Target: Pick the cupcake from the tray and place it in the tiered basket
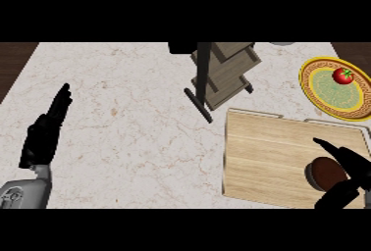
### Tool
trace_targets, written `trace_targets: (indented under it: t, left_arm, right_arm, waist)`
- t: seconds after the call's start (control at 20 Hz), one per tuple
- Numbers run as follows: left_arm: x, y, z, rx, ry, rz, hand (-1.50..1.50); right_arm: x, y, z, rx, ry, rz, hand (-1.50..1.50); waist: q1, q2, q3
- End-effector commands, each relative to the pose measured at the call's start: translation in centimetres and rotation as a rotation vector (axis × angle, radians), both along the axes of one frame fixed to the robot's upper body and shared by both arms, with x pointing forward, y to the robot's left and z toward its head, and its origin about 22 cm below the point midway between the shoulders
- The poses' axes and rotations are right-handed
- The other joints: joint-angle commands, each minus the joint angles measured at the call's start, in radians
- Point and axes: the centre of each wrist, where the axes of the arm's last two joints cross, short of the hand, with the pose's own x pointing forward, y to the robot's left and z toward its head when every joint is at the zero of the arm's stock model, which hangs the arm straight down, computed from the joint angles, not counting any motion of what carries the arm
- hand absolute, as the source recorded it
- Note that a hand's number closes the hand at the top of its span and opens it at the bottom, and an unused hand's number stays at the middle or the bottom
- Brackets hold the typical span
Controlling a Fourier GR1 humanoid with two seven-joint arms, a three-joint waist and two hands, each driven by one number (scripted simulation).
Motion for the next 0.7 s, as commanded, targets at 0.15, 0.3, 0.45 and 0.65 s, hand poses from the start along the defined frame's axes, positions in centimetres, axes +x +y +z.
trace_targets:
  t: [0.15, 0.3, 0.45, 0.65]
  left_arm:
    - [-0.2, -0.8, 0.0, 0.008, -0.008, 0.002, 0.0]
    - [-0.7, -0.6, -0.2, 0.0, -0.005, -0.001, 0.0]
    - [-0.2, 0.2, -0.6, -0.004, -0.014, 0.005, 0.0]
    - [-1.9, -0.6, -0.5, -0.01, -0.009, -0.013, 0.0]
  right_arm:
    - [1.1, 1.0, -2.4, 0.05, 0.123, 0.145, 1.5]
    - [0.9, 0.3, 0.3, -0.088, 0.037, 0.255, 1.5]
    - [-0.4, 0.5, -2.1, -0.078, 0.031, 0.216, 1.5]
    - [-0.2, 1.2, -0.6, 0.082, -0.024, 0.109, 1.5]
  waist:
    - [0.004, 0.001, 0.0]
    - [0.003, -0.001, 0.0]
    - [-0.001, 0.0, 0.0]
    - [0.002, -0.002, 0.0]
